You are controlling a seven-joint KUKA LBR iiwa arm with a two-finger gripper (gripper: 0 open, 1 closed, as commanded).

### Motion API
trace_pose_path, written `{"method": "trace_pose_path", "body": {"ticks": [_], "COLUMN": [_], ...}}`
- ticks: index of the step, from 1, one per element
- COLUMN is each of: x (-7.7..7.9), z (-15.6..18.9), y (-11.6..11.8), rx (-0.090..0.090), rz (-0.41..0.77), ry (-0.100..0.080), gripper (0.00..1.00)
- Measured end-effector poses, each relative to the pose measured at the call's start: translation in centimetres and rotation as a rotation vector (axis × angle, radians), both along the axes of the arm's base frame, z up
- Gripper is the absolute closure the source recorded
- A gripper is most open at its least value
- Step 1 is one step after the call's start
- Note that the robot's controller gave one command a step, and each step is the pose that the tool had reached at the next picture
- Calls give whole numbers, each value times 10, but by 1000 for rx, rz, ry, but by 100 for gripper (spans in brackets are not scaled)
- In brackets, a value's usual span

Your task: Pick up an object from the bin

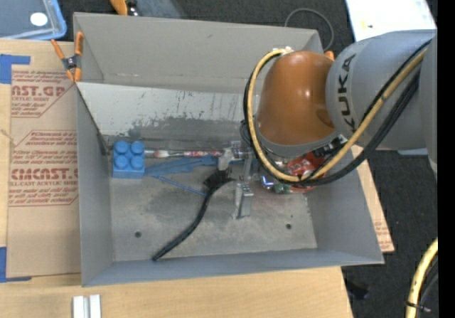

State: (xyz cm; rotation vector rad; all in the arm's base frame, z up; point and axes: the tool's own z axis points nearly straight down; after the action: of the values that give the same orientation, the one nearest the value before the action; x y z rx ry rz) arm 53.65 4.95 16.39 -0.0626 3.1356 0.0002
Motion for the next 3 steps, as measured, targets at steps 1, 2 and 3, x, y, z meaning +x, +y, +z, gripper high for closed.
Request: {"method": "trace_pose_path", "body": {"ticks": [1, 2, 3], "x": [5, 5, -2], "z": [-29, -51, -1], "y": [41, 50, 22], "rx": [2, 5, 1], "rz": [58, 8, 282], "ry": [-4, -9, -3], "gripper": [0, 0, 0]}}
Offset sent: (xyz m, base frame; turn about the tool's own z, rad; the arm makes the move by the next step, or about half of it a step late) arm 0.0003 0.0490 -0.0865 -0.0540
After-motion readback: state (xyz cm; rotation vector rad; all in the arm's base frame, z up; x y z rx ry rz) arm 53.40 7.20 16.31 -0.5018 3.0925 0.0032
